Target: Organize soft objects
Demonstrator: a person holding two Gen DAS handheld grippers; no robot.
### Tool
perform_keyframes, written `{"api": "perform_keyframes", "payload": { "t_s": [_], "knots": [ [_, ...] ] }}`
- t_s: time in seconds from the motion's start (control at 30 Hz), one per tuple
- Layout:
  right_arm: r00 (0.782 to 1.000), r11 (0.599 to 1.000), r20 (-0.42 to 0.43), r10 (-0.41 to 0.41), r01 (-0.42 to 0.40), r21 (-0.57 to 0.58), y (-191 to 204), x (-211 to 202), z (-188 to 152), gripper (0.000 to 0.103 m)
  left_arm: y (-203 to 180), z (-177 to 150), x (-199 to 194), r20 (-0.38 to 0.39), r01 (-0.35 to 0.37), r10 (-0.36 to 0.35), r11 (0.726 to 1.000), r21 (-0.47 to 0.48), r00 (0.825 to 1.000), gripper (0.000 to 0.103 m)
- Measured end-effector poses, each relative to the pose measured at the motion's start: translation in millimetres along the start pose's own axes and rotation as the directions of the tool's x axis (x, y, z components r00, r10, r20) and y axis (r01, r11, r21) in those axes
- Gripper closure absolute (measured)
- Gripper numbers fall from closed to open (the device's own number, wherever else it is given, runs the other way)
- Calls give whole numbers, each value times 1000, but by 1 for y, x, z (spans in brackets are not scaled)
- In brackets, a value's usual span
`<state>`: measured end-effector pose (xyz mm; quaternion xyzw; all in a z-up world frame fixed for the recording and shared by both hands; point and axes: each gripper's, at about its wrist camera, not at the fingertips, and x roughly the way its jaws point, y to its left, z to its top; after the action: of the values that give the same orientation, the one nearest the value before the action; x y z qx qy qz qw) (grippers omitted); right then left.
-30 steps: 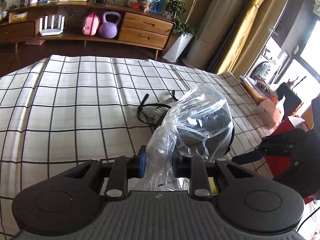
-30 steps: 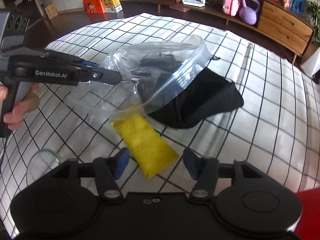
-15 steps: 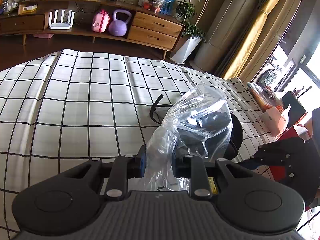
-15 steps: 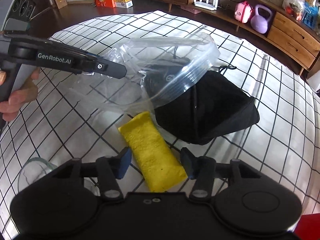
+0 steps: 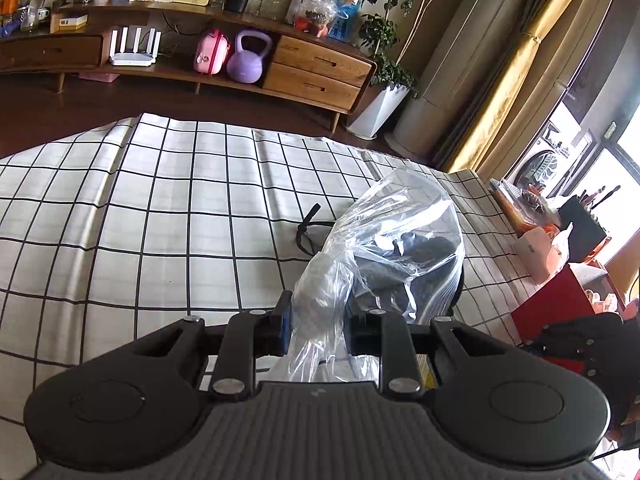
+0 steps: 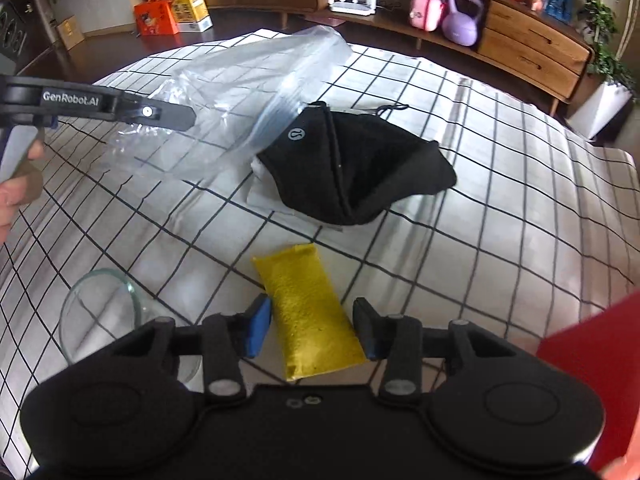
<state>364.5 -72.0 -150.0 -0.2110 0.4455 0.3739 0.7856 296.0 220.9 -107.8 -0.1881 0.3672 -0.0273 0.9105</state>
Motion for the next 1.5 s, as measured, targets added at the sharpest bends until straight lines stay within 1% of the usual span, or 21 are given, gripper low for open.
{"api": "perform_keyframes", "payload": {
  "t_s": [0.27, 0.3, 0.33, 0.37, 0.4, 0.57, 0.6, 0.77, 0.87, 0.93, 1.07, 1.23, 1.37, 1.5],
  "knots": [
    [997, 997, 48, -61, 58, 57, 13, -38, -23, 62, -17, -7, -29, -1, -20, 20, 1000, 9, 1000, 79],
    [997, 996, 54, -62, 59, 63, 14, -42, -26, 64, -19, -8, -33, 0, -20, 20, 1000, 9, 1000, 79],
    [996, 996, 59, -67, 63, 68, 16, -48, -28, 77, -22, -9, -37, 0, -21, 21, 1000, 11, 1000, 79],
    [996, 995, 64, -66, 61, 74, 17, -52, -30, 87, -25, -10, -40, 1, -22, 22, 1000, 15, 1000, 79],
    [995, 994, 65, -73, 67, 89, 18, -57, -32, 89, -28, -10, -44, 2, -21, 21, 1000, 16, 1000, 79],
    [996, 993, 33, -83, 80, 83, 19, -67, -46, 88, -41, -17, -59, 9, 0, 0, 1000, 24, 1000, 79],
    [997, 994, 26, -74, 72, 86, 18, -67, -50, 89, -44, -18, -62, 10, 6, -7, 1000, 27, 1000, 79],
    [997, 992, 28, -72, 68, 109, 20, -72, -70, 90, -53, -27, -68, 3, 21, -22, 999, 30, 1000, 79],
    [998, 992, 27, -50, 47, 115, 23, -74, -82, 90, -56, -31, -69, 0, 24, -24, 999, 31, 1000, 79],
    [998, 991, 23, -59, 55, 120, 25, -72, -90, 91, -58, -33, -71, -1, 23, -23, 999, 30, 1000, 79],
    [995, 987, 62, -81, 71, 141, 26, -82, -98, 91, -64, -36, -77, -2, 21, -21, 999, 35, 1000, 79],
    [986, 983, 131, -98, 75, 170, 20, -113, -100, 91, -84, -38, -87, 0, 36, -36, 998, 52, 999, 79],
    [975, 980, 189, -119, 85, 179, 15, -148, -100, 91, -112, -37, -96, 2, 60, -60, 994, 86, 998, 79],
    [956, 976, 248, -156, 110, 188, 5, -188, -98, 91, -145, -33, -103, -1, 89, -89, 989, 118, 996, 79]
  ]
}}
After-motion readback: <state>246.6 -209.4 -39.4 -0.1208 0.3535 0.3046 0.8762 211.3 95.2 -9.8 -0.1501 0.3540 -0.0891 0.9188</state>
